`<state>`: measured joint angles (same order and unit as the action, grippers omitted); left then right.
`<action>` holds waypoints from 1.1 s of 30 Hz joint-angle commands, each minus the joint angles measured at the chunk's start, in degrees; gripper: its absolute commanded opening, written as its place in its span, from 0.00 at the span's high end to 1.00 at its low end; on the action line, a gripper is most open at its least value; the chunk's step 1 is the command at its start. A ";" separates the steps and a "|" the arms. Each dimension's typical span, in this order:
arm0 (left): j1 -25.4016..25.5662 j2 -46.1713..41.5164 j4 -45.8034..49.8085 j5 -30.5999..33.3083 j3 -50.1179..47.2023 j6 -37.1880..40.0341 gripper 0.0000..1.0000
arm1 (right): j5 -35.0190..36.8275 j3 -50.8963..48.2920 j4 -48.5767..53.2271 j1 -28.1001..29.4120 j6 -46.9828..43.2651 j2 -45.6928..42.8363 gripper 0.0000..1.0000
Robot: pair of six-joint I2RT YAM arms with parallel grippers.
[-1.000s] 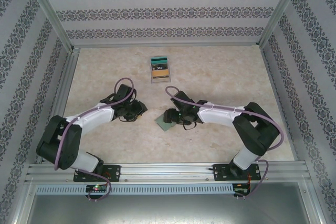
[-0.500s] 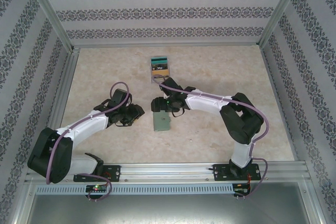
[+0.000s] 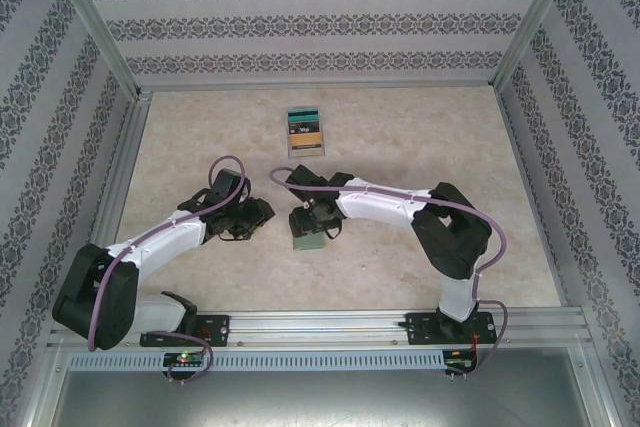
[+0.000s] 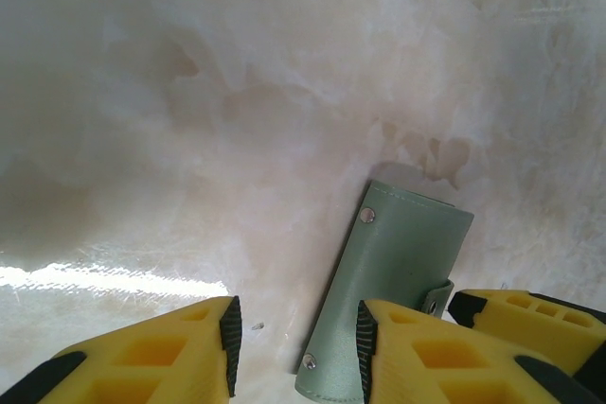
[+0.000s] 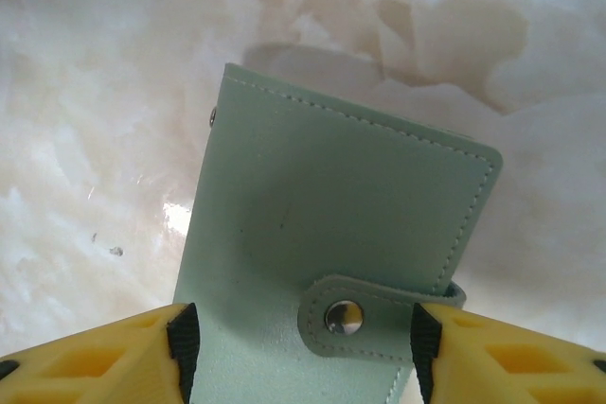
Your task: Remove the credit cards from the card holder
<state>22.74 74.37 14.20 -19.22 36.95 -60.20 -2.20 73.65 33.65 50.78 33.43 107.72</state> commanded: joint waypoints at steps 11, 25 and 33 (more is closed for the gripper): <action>-0.71 -1.29 -1.89 -1.00 -0.86 1.15 0.60 | 2.34 2.50 4.83 -0.56 1.48 4.48 0.49; 1.12 3.84 -13.18 -5.69 -0.35 -3.02 0.65 | 3.14 -3.36 -0.14 -0.43 1.55 0.43 1.00; 6.92 13.98 -21.67 -7.92 3.05 -7.76 0.93 | 2.50 -4.54 -2.53 -0.42 1.48 -0.56 1.00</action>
<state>28.27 86.67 -1.89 -25.71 37.78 -65.52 0.14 70.78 29.82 50.37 34.72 107.33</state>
